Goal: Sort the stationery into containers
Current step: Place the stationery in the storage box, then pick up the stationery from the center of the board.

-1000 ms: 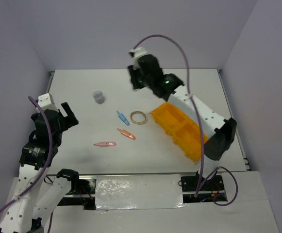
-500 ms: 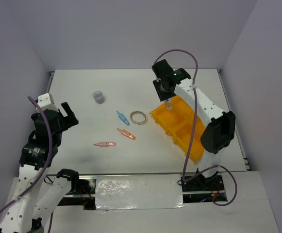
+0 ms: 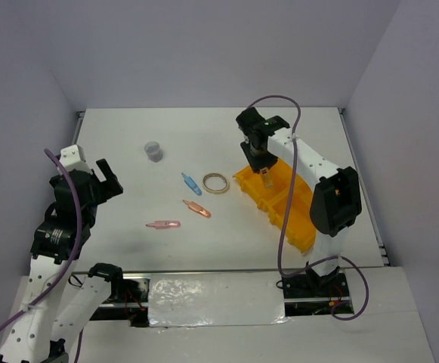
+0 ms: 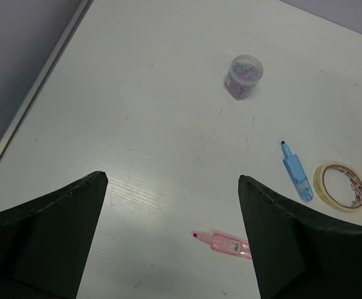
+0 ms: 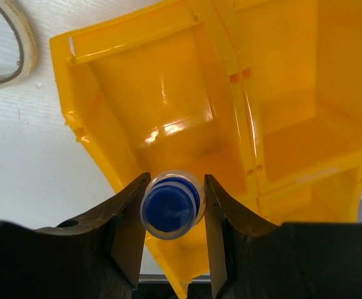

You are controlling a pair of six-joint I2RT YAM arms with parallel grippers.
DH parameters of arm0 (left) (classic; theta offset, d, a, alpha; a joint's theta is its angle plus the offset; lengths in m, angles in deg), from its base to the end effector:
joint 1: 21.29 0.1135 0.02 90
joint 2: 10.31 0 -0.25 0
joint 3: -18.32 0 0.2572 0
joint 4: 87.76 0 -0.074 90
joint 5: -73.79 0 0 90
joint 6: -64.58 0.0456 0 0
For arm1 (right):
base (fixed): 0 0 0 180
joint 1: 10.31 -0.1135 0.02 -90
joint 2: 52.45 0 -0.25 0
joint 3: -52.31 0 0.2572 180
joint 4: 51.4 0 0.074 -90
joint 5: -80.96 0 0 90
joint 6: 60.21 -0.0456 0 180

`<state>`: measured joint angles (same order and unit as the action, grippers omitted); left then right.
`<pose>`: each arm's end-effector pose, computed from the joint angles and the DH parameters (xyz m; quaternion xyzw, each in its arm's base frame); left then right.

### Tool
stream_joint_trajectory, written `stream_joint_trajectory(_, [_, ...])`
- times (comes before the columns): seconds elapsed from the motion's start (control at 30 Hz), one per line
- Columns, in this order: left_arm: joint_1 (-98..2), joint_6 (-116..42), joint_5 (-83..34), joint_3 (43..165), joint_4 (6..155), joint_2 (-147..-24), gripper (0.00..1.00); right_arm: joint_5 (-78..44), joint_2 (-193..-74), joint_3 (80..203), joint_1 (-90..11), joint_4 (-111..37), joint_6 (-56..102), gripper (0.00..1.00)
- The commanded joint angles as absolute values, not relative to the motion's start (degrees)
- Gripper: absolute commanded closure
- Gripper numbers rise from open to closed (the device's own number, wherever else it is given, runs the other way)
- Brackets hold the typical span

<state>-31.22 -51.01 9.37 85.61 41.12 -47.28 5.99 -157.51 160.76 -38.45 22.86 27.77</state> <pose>0.1511 -0.0065 0.3528 -0.2339 0.7781 0.0046 0.5829 0.3410 0.1690 0.2586 -0.1997 0.9573 -0.0817 0.1926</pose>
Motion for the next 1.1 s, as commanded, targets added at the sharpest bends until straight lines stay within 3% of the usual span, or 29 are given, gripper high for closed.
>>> stream_joint_trajectory(0.0, [-31.0,-49.9,8.7,86.3,43.8,-47.1,0.01,6.6,-159.0,159.4,-37.6,21.5,28.3,0.99])
stream_joint_trajectory(0.2, [-31.0,-49.9,8.9,86.3,43.7,-47.3,0.01,6.0,-159.4,158.4,-36.6,21.1,28.2,0.87])
stream_joint_trajectory(0.33, [-31.0,-49.9,8.9,86.3,43.6,-47.3,0.00,5.7,-158.8,157.6,-36.6,20.6,28.5,0.70])
stream_joint_trajectory(0.57, [-31.0,-49.9,9.2,86.3,43.6,-47.5,0.01,5.5,-157.6,157.3,-36.6,20.2,28.4,0.28])
stream_joint_trajectory(0.63, [-31.0,-49.9,9.2,86.3,43.6,-47.7,0.01,5.3,-157.0,157.3,-36.6,20.0,28.3,0.01])
stream_joint_trajectory(0.93, [-31.0,-49.9,9.5,86.3,43.6,-47.4,0.01,2.3,-151.1,160.9,-40.0,14.9,25.0,0.02])
stream_joint_trajectory(1.07, [-31.0,-50.0,9.8,86.3,43.5,-47.5,0.01,-4.1,-149.1,158.3,-47.9,3.7,25.0,0.14])
